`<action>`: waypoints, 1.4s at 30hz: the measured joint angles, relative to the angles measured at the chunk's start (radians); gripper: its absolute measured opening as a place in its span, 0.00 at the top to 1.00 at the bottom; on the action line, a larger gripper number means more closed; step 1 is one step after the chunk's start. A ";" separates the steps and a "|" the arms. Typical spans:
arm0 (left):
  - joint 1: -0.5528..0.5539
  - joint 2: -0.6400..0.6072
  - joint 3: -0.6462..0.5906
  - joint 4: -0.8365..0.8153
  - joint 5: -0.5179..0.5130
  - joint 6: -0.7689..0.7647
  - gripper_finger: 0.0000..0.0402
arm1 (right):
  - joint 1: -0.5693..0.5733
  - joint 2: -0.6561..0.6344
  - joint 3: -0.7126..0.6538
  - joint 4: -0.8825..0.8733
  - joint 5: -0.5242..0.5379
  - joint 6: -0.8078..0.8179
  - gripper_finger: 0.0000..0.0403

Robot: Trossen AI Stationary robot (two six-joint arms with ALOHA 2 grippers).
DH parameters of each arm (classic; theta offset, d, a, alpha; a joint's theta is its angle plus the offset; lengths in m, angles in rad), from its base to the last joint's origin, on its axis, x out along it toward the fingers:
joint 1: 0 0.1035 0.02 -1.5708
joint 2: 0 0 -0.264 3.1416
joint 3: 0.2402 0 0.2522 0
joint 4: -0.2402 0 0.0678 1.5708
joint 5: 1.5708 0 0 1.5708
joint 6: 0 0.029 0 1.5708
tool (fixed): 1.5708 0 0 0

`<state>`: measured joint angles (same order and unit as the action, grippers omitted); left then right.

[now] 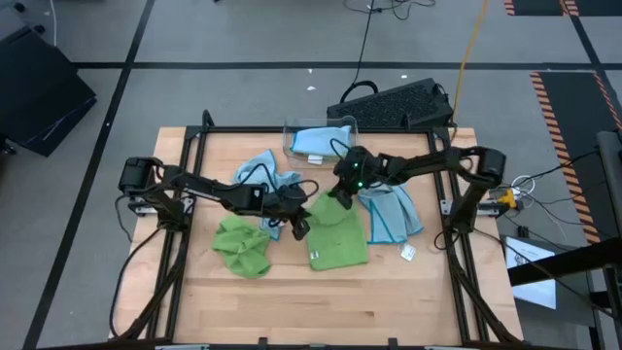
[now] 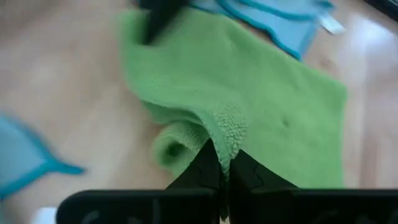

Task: Fold microfiber towels
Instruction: Fold the right green microfiber cloth

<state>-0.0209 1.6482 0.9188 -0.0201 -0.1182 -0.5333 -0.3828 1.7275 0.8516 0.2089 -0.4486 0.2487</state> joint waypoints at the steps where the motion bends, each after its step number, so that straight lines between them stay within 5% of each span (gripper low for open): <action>1: 0.001 -0.009 -0.001 -0.002 -0.032 -0.002 0.99 | -0.001 -0.024 -0.001 -0.023 0.002 -0.020 0.99; 9: 0.020 -0.082 0.001 0.018 -0.200 0.014 0.99 | -0.028 -0.199 0.001 -0.116 0.039 -0.101 1.00; 20: 0.011 -0.080 0.000 -0.169 -0.199 -0.009 0.99 | -0.036 -0.246 0.000 -0.191 0.080 -0.107 1.00; 42: -0.126 -0.079 0.000 -0.111 -0.198 0.000 0.99 | 0.103 -0.345 -0.056 -0.326 -0.048 -0.086 1.00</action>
<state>-0.1465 1.5695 0.9192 -0.1306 -0.3161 -0.5335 -0.2798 1.3826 0.7952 -0.1171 -0.4963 0.1623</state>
